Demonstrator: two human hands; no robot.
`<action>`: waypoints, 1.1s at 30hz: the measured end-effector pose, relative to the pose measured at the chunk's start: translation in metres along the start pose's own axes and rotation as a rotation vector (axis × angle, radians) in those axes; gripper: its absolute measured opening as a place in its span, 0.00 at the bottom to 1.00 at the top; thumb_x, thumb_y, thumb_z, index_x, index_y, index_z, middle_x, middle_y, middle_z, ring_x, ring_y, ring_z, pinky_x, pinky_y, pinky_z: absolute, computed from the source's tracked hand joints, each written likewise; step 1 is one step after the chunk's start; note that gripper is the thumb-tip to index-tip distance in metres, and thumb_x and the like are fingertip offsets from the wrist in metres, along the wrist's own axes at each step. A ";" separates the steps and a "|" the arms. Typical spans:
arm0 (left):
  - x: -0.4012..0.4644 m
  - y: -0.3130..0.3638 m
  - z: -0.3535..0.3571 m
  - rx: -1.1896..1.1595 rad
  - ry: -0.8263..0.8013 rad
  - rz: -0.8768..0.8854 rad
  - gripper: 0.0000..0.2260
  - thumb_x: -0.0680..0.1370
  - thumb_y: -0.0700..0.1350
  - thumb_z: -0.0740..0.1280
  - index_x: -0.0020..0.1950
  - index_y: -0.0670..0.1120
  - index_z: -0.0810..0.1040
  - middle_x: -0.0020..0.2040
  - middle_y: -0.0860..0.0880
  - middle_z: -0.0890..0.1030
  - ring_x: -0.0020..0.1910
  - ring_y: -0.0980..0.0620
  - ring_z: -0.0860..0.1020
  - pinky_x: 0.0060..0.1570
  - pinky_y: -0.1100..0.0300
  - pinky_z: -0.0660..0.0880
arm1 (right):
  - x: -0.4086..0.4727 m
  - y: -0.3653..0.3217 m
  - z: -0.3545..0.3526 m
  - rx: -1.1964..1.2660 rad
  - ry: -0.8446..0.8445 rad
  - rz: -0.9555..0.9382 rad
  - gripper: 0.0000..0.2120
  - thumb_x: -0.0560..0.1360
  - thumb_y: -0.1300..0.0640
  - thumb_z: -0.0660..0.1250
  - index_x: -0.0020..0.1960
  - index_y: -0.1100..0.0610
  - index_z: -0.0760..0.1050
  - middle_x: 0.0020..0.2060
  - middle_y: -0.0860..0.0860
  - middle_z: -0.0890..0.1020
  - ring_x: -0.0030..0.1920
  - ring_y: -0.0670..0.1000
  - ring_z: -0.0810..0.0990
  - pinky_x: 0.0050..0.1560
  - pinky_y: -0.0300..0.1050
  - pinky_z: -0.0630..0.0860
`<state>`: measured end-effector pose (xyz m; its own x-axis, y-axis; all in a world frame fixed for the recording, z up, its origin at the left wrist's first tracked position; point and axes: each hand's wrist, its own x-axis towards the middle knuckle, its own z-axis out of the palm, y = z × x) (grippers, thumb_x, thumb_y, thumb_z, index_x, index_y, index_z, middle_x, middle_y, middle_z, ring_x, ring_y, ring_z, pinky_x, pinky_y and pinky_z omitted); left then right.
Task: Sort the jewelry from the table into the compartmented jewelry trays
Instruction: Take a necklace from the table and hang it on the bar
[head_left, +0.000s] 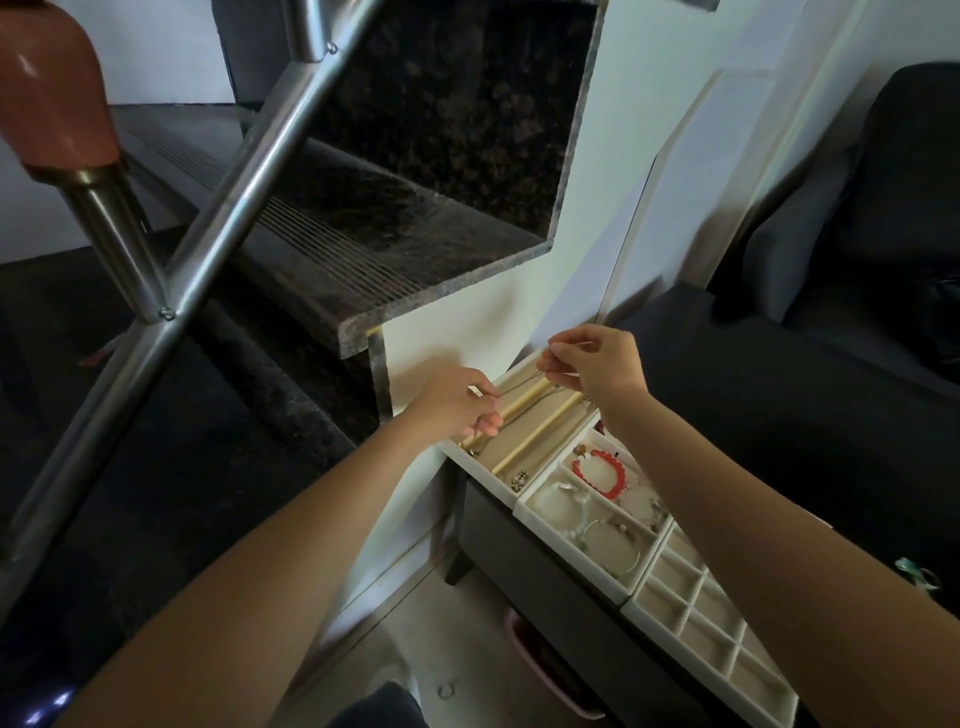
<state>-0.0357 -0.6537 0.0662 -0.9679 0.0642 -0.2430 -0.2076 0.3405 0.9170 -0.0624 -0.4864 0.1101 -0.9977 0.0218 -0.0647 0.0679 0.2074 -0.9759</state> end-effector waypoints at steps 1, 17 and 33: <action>0.001 0.000 0.001 -0.002 -0.018 -0.006 0.03 0.79 0.39 0.64 0.51 0.42 0.75 0.40 0.44 0.82 0.33 0.54 0.80 0.40 0.62 0.73 | 0.000 0.000 0.000 -0.002 0.000 -0.004 0.04 0.76 0.65 0.66 0.50 0.63 0.78 0.40 0.56 0.83 0.41 0.51 0.84 0.47 0.44 0.82; 0.043 -0.009 0.032 0.292 -0.061 0.086 0.03 0.75 0.41 0.67 0.42 0.47 0.78 0.39 0.47 0.83 0.38 0.54 0.82 0.49 0.59 0.78 | 0.037 0.022 -0.015 -0.188 0.015 -0.064 0.07 0.78 0.65 0.63 0.48 0.59 0.79 0.40 0.53 0.84 0.42 0.48 0.84 0.51 0.45 0.80; 0.060 -0.003 0.042 0.485 0.010 0.193 0.11 0.81 0.39 0.58 0.60 0.44 0.77 0.61 0.48 0.77 0.59 0.51 0.75 0.61 0.58 0.71 | 0.078 0.049 -0.015 -0.789 -0.094 -0.228 0.05 0.76 0.63 0.65 0.44 0.54 0.76 0.41 0.50 0.81 0.43 0.50 0.81 0.49 0.51 0.80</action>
<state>-0.0868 -0.6109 0.0359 -0.9839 0.1606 -0.0785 0.0622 0.7191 0.6921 -0.1368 -0.4599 0.0607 -0.9817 -0.1787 0.0658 -0.1859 0.8235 -0.5360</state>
